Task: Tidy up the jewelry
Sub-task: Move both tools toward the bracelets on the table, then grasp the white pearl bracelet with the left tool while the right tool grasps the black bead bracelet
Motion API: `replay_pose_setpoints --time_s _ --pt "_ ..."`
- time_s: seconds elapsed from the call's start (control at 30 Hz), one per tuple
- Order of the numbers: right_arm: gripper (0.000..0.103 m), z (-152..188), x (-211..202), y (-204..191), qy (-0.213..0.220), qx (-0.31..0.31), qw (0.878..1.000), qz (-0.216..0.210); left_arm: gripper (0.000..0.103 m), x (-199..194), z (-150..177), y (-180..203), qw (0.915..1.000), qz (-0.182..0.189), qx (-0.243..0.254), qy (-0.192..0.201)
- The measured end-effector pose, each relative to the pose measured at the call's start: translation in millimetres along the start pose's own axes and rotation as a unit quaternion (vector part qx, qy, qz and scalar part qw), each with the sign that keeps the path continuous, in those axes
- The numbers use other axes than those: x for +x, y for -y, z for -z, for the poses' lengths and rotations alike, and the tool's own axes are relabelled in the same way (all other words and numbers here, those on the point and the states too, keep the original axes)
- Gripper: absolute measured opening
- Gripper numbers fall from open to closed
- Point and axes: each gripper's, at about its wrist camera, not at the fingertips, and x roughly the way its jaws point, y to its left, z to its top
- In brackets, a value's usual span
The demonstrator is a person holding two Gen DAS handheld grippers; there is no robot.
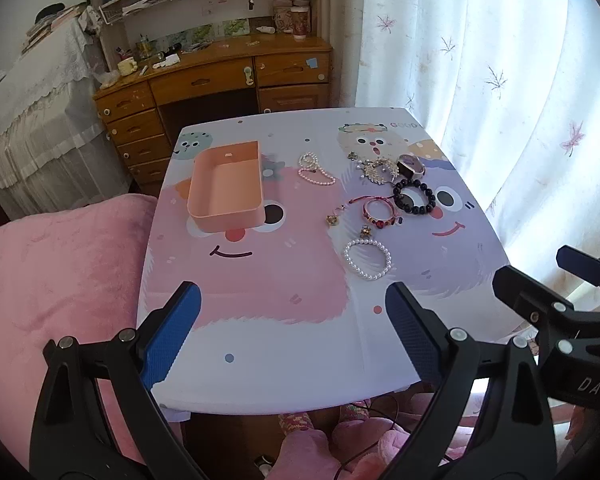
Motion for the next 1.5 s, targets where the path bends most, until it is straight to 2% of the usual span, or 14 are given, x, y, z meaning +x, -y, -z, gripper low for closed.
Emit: replay_pose_setpoints --time_s 0.2,0.3,0.37,0.5,0.67,0.8,0.9,1.0,1.07,1.17,1.23,1.3,1.4,1.5 --pt "0.103 3.1 -2.0 -14.3 -0.019 -0.021 0.999 0.04 0.093 -4.0 -0.4 -9.1 0.9987 0.019 0.044 0.017" --pt "0.103 6.7 -2.1 -20.5 -0.024 -0.043 0.997 0.061 0.093 -1.3 -2.0 -15.2 0.998 0.029 0.055 0.01" --pt "0.103 8.8 -2.6 -23.0 -0.024 -0.042 0.997 0.059 0.093 2.3 -4.0 -19.0 0.9976 0.034 0.06 0.004" --pt "0.103 16.2 0.2 -14.3 0.017 -0.025 0.999 0.043 0.093 16.5 -6.6 -22.9 0.9959 0.059 0.065 -0.022" --pt "0.103 21.9 26.2 -1.1 -0.009 -0.035 0.998 0.054 0.093 46.6 -5.0 -21.6 0.9929 0.085 0.053 -0.063" --pt "0.103 21.6 49.5 16.3 -0.001 -0.024 0.999 0.046 0.093 75.7 -1.4 -16.8 0.9897 0.105 0.037 -0.089" --pt "0.103 15.2 73.5 33.3 0.008 -0.021 0.999 0.026 0.093 103.5 0.3 -8.3 0.9892 0.103 0.029 -0.1" --pt "0.103 0.3 112.2 52.2 -0.029 -0.005 0.999 0.015 0.092 136.0 -0.7 1.4 0.9879 0.093 0.003 -0.124" --pt "0.102 -13.5 139.8 67.0 -0.056 0.011 0.998 0.003 0.092 163.5 -2.6 8.0 0.9843 0.082 -0.037 -0.152" --pt "0.094 -35.2 182.4 91.7 -0.07 0.031 0.997 -0.023 0.091 202.5 -5.2 19.6 0.9796 0.067 -0.085 -0.169" --pt "0.09 -49.0 214.4 106.2 -0.087 0.034 0.995 -0.037 0.087 224.9 -7.5 29.2 0.9781 0.041 -0.109 -0.173" --pt "0.086 -63.5 245.1 116.6 -0.096 0.024 0.994 -0.053 0.077 243.1 -8.6 38.0 0.9762 0.016 -0.132 -0.172" --pt "0.082 -82.2 281.2 133.7 -0.092 0.018 0.995 -0.046 0.07 264.3 -8.3 48.3 0.972 0.001 -0.162 -0.17" --pt "0.076 -93.3 309.0 143.0 -0.083 -0.013 0.996 -0.008 0.064 277.1 -4.7 56.2 0.969 -0.012 -0.179 -0.17"
